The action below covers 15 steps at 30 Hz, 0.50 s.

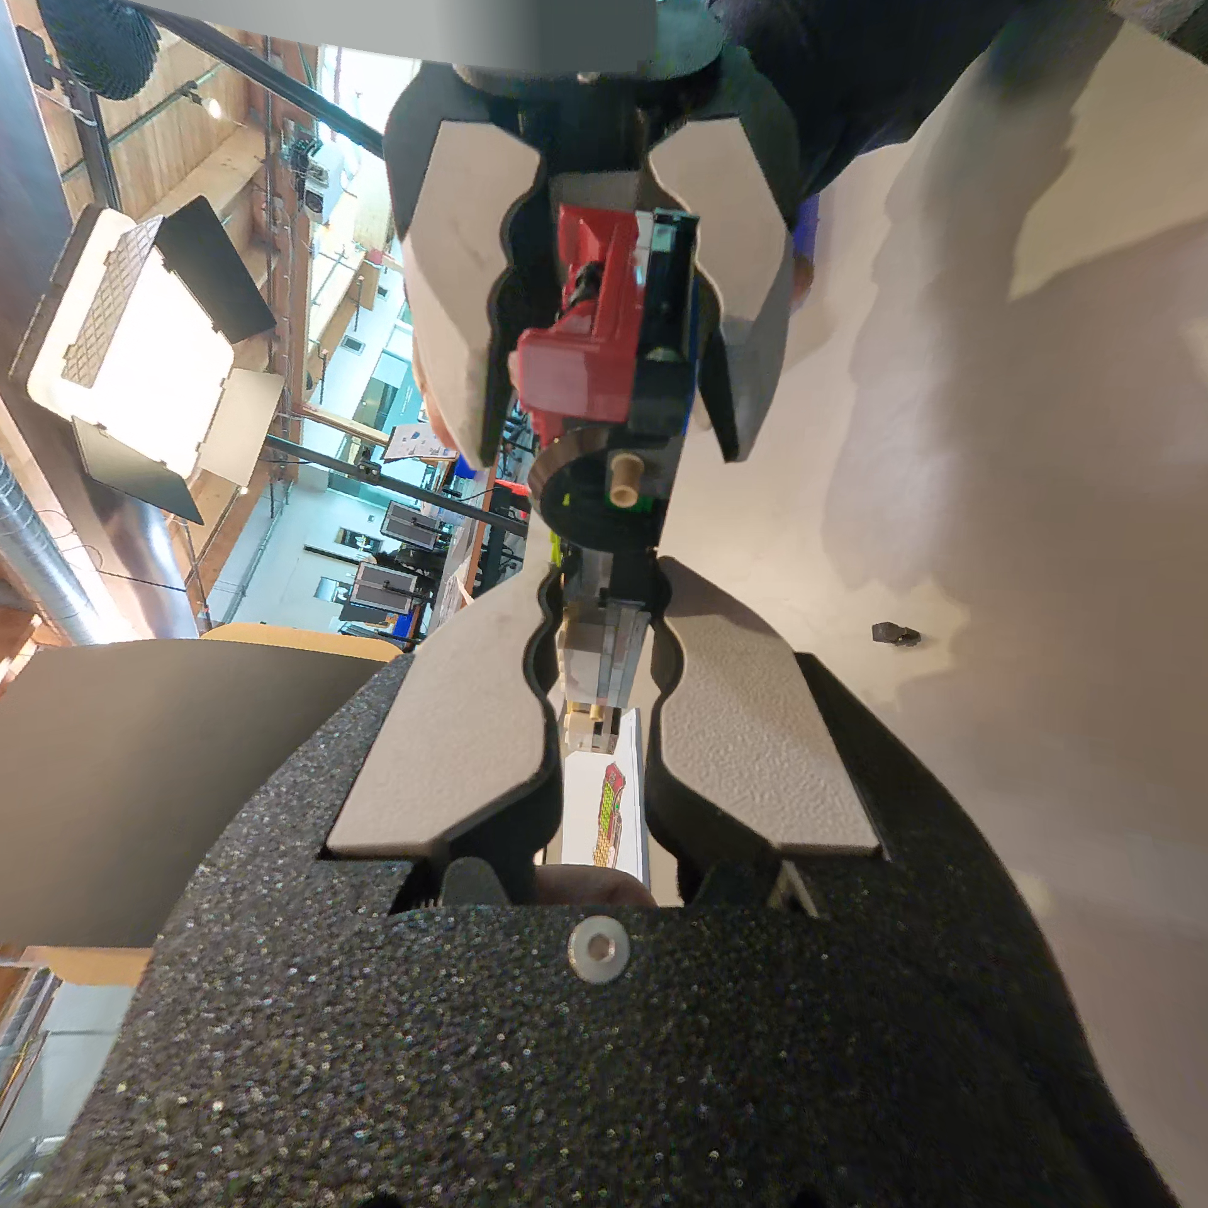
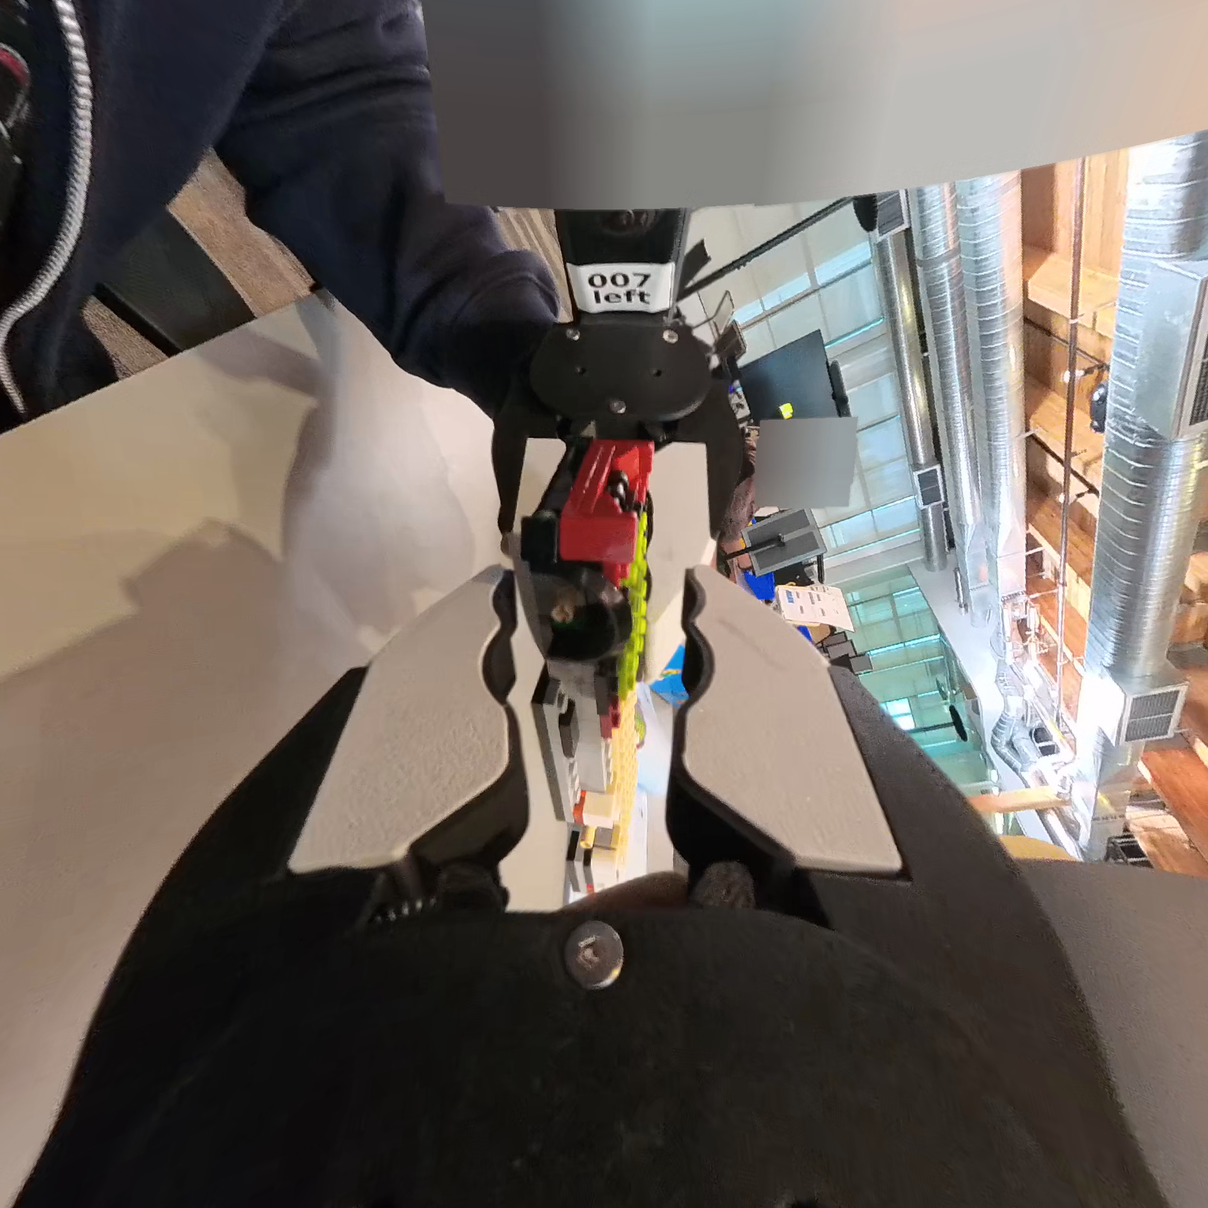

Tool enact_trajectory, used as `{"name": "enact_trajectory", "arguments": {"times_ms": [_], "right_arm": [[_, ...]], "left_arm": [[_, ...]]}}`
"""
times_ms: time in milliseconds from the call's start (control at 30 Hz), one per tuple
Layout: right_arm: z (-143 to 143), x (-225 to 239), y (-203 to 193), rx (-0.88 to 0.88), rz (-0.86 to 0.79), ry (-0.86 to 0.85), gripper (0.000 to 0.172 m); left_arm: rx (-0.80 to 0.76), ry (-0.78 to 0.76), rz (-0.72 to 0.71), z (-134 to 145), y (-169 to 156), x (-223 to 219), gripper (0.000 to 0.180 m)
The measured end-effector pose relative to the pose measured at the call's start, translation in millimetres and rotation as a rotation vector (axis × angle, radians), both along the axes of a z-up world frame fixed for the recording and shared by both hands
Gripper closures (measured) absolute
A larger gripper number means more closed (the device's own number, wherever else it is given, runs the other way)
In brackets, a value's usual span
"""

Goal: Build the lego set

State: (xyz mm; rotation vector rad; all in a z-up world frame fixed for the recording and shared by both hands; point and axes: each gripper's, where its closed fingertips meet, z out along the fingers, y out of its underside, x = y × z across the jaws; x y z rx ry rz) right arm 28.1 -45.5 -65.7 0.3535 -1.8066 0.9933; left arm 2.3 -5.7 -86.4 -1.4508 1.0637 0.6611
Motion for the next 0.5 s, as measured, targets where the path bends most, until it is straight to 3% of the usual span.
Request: {"name": "enact_trajectory", "arguments": {"times_ms": [267, 500], "right_arm": [[-13, -10, 11, 0.055, -0.049, -0.039, 0.122], [-15, -10, 11, 0.086, -0.029, -0.024, 0.136]], "left_arm": [[0.013, 0.014, -0.007, 1, 0, 4, 0.156], [-0.006, 0.047, -0.004, 2, 0, 7, 0.156]]}}
